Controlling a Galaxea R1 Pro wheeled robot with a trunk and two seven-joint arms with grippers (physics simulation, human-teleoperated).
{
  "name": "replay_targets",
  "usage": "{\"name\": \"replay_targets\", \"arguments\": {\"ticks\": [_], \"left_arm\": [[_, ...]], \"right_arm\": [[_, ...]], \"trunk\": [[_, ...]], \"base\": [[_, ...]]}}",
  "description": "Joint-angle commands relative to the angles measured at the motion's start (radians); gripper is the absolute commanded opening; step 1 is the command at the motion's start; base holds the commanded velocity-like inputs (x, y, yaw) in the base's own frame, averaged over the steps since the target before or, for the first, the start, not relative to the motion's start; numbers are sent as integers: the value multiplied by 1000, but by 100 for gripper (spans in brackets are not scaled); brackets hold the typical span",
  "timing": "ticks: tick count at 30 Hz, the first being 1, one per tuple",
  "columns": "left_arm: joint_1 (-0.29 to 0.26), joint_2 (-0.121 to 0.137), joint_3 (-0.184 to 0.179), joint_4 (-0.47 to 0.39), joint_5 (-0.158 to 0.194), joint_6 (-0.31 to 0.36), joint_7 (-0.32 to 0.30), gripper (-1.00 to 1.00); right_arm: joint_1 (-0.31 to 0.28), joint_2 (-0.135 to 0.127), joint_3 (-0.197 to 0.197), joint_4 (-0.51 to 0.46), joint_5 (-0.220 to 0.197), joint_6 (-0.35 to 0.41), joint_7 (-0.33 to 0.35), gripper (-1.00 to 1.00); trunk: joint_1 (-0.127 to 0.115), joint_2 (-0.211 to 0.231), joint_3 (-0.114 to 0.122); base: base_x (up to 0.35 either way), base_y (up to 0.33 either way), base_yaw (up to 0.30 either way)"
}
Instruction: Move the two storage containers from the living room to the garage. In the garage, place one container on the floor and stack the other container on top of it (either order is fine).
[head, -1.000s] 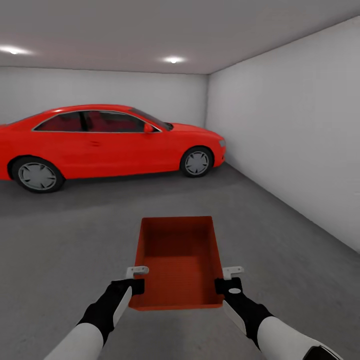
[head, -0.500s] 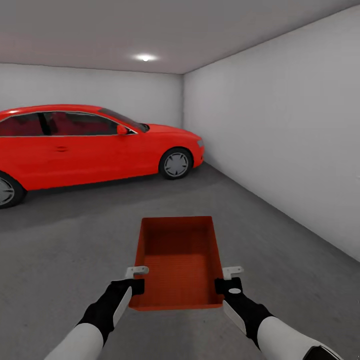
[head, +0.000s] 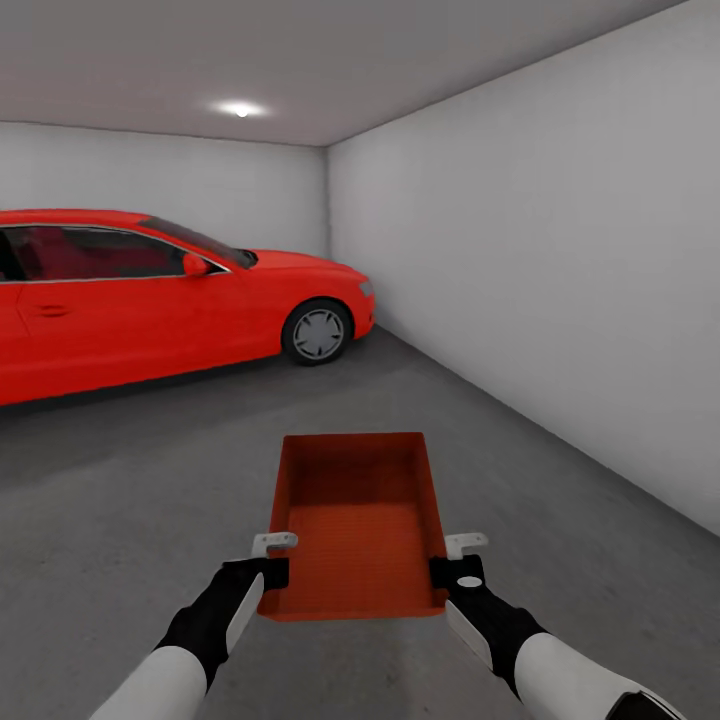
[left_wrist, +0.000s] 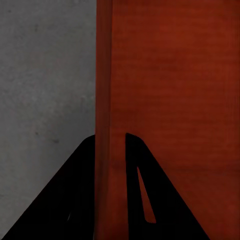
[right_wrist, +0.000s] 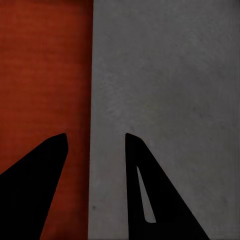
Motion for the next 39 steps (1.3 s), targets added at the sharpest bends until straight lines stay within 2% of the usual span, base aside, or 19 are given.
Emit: {"name": "replay_targets", "arguments": {"ticks": [1, 17, 39], "left_arm": [[-1, -1, 4, -4, -31, 6, 39, -100], [0, -1, 4, -4, -31, 6, 39, -100], [0, -1, 4, -4, -31, 6, 39, -100]], "right_arm": [[-1, 20, -1, -2, -20, 5, -8, -100], [-1, 20, 0, -2, -19, 6, -8, -100], [-1, 21, -1, -2, -21, 6, -8, -100]], "trunk": [[1, -1, -2], [1, -1, -2], [1, -1, -2]], "base": [[321, 0, -15], [322, 0, -8], [322, 0, -243]]}}
